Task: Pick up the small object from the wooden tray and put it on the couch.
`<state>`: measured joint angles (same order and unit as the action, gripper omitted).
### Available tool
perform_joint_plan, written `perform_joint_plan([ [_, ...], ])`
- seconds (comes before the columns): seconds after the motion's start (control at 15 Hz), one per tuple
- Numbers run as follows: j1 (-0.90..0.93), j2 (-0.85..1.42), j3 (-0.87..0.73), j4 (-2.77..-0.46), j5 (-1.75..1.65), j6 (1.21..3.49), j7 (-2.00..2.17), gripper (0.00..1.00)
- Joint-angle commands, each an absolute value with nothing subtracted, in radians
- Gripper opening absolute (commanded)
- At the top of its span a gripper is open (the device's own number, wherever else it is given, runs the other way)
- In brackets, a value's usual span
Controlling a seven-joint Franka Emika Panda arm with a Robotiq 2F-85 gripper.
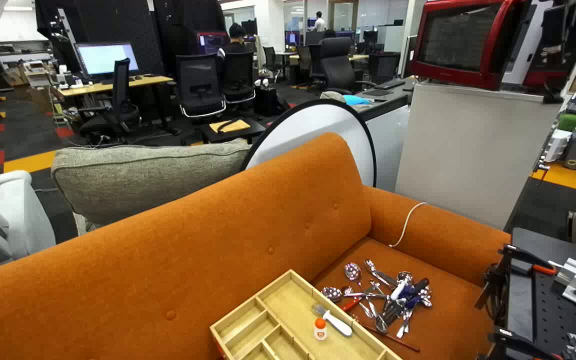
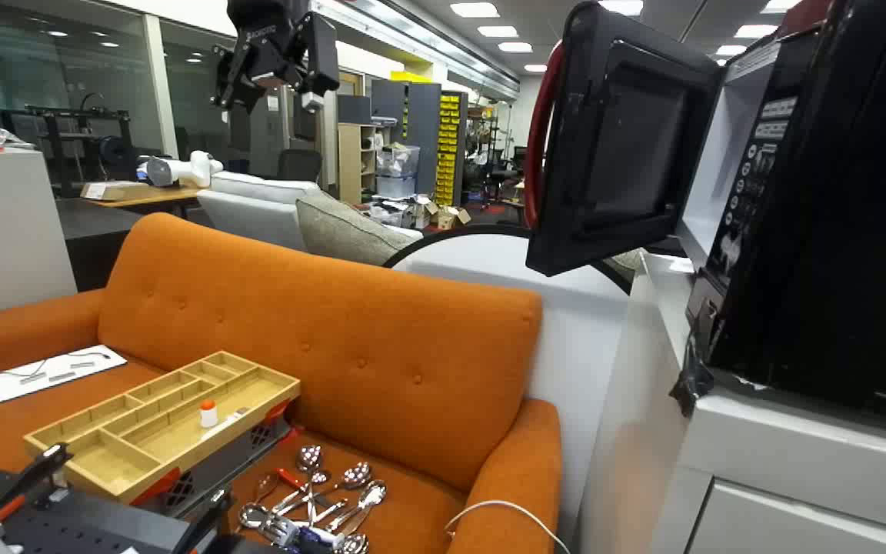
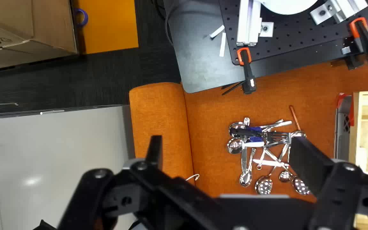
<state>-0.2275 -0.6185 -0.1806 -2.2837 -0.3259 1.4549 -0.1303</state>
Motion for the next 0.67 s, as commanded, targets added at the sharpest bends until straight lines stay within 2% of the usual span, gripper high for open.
perform_joint_plan([
  [0.0, -0.207, -0.620, -0.195, -2.281, -0.332, 1.450, -0.122, 1.00],
  [0.6, -0.162, -0.632, -0.198, -2.285, -0.290, 1.472, -0.170, 1.00],
])
